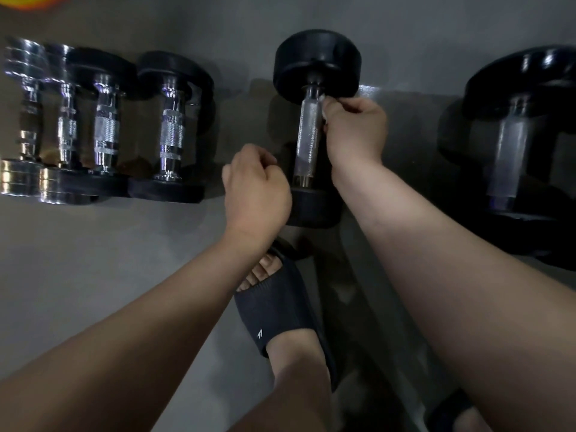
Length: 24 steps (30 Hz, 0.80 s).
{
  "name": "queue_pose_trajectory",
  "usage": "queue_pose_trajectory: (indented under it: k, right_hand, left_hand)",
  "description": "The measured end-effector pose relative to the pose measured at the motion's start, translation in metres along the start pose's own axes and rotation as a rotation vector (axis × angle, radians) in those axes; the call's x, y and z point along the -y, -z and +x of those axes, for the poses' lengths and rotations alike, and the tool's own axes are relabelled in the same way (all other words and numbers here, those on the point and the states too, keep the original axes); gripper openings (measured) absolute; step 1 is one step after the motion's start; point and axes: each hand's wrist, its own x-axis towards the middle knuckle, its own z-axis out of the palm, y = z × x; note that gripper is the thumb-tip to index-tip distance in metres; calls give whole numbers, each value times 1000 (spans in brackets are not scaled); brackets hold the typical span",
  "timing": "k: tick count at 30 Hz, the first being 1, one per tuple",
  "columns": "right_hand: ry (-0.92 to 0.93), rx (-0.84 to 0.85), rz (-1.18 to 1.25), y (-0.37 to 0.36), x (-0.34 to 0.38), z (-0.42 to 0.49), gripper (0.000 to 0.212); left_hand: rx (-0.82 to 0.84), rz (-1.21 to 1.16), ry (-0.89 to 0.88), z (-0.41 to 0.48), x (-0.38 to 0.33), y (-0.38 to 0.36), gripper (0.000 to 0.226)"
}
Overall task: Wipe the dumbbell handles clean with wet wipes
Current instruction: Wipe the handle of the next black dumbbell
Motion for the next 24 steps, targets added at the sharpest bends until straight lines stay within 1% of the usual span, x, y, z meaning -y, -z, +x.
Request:
queue_pose_trajectory:
  k: [2, 6, 8, 10, 12, 14, 16, 18, 19, 24]
  right_hand:
    - [45, 4, -55, 0, -1, -5, 10]
    - [236, 13, -202, 0, -2, -9, 4]
    - [316, 9, -226, -2, 1, -7, 8]
    - [436, 8, -306, -2, -2, -4, 12]
    - [585, 43, -407, 3, -5, -6, 15]
    - [728, 89, -441, 7, -8, -7, 13]
    - [820, 99, -471, 8, -8, -6, 13]
    - [809, 82, -478, 8, -7, -4, 13]
    - [770, 69, -458, 7, -6, -5, 12]
    - [502, 4, -301, -2, -7, -8, 16]
  left_hand:
    - [20, -27, 41, 1, 0, -4, 21]
    - [23, -37, 51, -1, 1, -7, 22]
    - [21, -41, 51, -2, 1, -8, 23]
    - [18, -41, 57, -3, -1, -9, 23]
    - [24, -44, 58, -4, -2, -9, 23]
    - [25, -53, 57, -4, -2, -8, 22]
    - [25, -55, 52, -5, -2, -8, 21]
    - [32, -54, 42, -5, -3, -8, 21]
    - [35, -55, 39, -5, -3, -7, 21]
    - [15, -67, 68, -3, -1, -7, 23]
